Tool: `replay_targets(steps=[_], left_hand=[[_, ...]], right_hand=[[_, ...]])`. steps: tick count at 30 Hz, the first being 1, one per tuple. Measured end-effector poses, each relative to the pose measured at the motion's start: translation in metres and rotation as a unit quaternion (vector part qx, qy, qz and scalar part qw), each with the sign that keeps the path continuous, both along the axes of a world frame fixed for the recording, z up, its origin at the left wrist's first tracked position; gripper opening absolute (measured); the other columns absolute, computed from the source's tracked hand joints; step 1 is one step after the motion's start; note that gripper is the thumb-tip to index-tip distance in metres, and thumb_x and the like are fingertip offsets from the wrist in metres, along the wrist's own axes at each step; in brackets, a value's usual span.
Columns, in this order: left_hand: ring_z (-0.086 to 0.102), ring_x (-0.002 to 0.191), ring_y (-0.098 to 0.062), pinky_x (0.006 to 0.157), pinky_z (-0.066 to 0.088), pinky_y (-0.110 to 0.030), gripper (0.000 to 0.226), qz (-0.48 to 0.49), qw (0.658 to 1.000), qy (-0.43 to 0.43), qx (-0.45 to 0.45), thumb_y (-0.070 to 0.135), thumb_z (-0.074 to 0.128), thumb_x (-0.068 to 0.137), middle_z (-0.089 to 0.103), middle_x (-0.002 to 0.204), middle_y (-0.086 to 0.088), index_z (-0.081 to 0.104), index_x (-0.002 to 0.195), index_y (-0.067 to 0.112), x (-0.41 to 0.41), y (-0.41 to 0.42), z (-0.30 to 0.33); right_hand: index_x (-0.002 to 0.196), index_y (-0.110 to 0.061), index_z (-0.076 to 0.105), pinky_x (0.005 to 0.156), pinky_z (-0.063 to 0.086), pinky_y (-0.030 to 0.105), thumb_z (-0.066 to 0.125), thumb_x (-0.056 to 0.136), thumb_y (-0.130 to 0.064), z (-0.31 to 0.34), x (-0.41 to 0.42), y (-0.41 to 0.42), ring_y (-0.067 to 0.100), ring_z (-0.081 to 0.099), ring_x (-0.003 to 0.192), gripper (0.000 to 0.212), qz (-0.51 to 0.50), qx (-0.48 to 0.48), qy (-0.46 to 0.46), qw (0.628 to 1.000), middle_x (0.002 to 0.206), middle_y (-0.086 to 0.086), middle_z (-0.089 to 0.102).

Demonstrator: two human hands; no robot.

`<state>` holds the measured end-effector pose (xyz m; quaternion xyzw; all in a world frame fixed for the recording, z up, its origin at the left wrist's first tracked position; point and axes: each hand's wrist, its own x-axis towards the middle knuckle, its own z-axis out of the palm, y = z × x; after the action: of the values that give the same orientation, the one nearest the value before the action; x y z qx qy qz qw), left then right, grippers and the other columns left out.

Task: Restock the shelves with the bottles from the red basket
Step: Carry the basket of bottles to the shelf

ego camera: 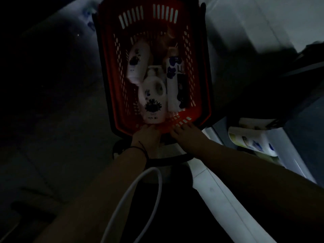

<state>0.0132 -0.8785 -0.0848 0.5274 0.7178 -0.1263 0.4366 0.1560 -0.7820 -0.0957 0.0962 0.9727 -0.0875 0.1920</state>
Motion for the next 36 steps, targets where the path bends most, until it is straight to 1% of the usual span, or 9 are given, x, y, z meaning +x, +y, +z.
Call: replay_targets(steps=[8, 12, 15, 17, 23, 27, 32, 34, 36], left_hand=[[0.041, 0.127, -0.03, 0.102, 0.041, -0.042, 0.049, 0.039, 0.999, -0.002, -0.002, 0.028, 0.056, 0.089, 0.045, 0.137, -0.009, 0.047, 0.134, 0.014, 0.078, -0.067, -0.002], [0.053, 0.116, -0.027, 0.092, 0.045, -0.036, 0.034, 0.028, 0.999, 0.009, 0.017, 0.023, 0.055, 0.089, 0.056, 0.126, -0.009, 0.059, 0.121, 0.012, 0.112, -0.085, -0.004], [0.058, 0.109, -0.025, 0.086, 0.048, -0.035, 0.029, 0.046, 0.999, 0.009, 0.014, 0.019, 0.055, 0.089, 0.061, 0.121, -0.008, 0.062, 0.115, 0.011, 0.139, -0.102, 0.0], [0.053, 0.117, -0.026, 0.094, 0.046, -0.037, 0.034, 0.068, 0.998, 0.0, 0.015, 0.018, 0.051, 0.091, 0.056, 0.129, -0.006, 0.057, 0.124, 0.014, 0.162, -0.113, 0.0], [0.045, 0.124, -0.031, 0.096, 0.044, -0.041, 0.036, 0.137, 0.991, 0.004, 0.011, 0.015, 0.038, 0.097, 0.05, 0.132, -0.007, 0.05, 0.131, 0.014, 0.23, -0.136, 0.004], [0.047, 0.123, -0.03, 0.1, 0.045, -0.042, 0.038, 0.17, 0.985, 0.008, 0.016, 0.017, 0.039, 0.096, 0.05, 0.135, -0.006, 0.051, 0.132, 0.014, 0.276, -0.152, 0.005], [0.046, 0.124, -0.03, 0.098, 0.044, -0.042, 0.035, 0.214, 0.976, -0.001, 0.027, 0.026, 0.045, 0.096, 0.05, 0.134, -0.006, 0.053, 0.129, 0.014, 0.334, -0.168, 0.008], [0.041, 0.127, -0.029, 0.098, 0.042, -0.04, 0.039, 0.238, 0.971, -0.012, 0.034, 0.026, 0.044, 0.097, 0.046, 0.137, -0.007, 0.047, 0.134, 0.014, 0.357, -0.179, 0.007], [0.038, 0.129, -0.026, 0.1, 0.04, -0.037, 0.043, 0.256, 0.965, -0.023, 0.05, 0.023, 0.041, 0.098, 0.042, 0.141, -0.006, 0.042, 0.139, 0.014, 0.38, -0.191, 0.007]], right_hand=[[0.097, -0.002, 0.075, 0.07, 0.06, 0.046, 0.067, 0.062, -0.005, 0.007, 0.068, -0.05, 0.031, 0.071, 0.073, 0.036, 0.047, -0.005, 0.007, 0.999, 0.086, 0.015, 0.075], [0.116, 0.005, 0.064, 0.093, 0.048, 0.056, 0.022, 0.076, -0.013, 0.009, 0.098, -0.068, 0.039, 0.066, 0.097, 0.061, 0.061, -0.035, -0.072, 0.995, 0.108, 0.024, 0.068], [0.102, 0.004, 0.072, 0.08, 0.055, 0.056, 0.062, 0.067, -0.006, 0.013, 0.122, -0.082, 0.038, 0.07, 0.083, 0.037, 0.074, -0.013, -0.057, 0.996, 0.095, 0.021, 0.073], [0.101, 0.002, 0.073, 0.081, 0.055, 0.055, 0.076, 0.054, 0.0, 0.011, 0.144, -0.09, 0.037, 0.071, 0.084, 0.047, 0.087, -0.016, -0.064, 0.994, 0.096, 0.019, 0.073], [0.095, -0.005, 0.076, 0.081, 0.057, 0.047, 0.038, 0.068, -0.007, 0.007, 0.194, -0.103, 0.031, 0.072, 0.081, 0.047, 0.147, -0.005, -0.018, 0.989, 0.09, 0.013, 0.075], [0.09, -0.001, 0.075, 0.073, 0.058, 0.05, 0.03, 0.069, -0.009, 0.01, 0.231, -0.113, 0.034, 0.07, 0.068, 0.051, 0.177, -0.012, 0.005, 0.984, 0.084, 0.016, 0.074], [0.09, -0.003, 0.076, 0.072, 0.059, 0.045, 0.04, 0.071, -0.009, 0.014, 0.281, -0.127, 0.031, 0.069, 0.067, 0.041, 0.196, 0.045, -0.01, 0.98, 0.084, 0.014, 0.074], [0.102, -0.002, 0.073, 0.081, 0.057, 0.046, 0.059, 0.071, -0.008, 0.017, 0.297, -0.134, 0.033, 0.069, 0.078, 0.034, 0.194, 0.067, -0.056, 0.977, 0.094, 0.017, 0.073], [0.124, 0.002, 0.059, 0.1, 0.043, 0.052, 0.062, 0.077, -0.008, 0.017, 0.312, -0.142, 0.04, 0.062, 0.102, 0.049, 0.172, 0.05, -0.117, 0.977, 0.118, 0.024, 0.063]])
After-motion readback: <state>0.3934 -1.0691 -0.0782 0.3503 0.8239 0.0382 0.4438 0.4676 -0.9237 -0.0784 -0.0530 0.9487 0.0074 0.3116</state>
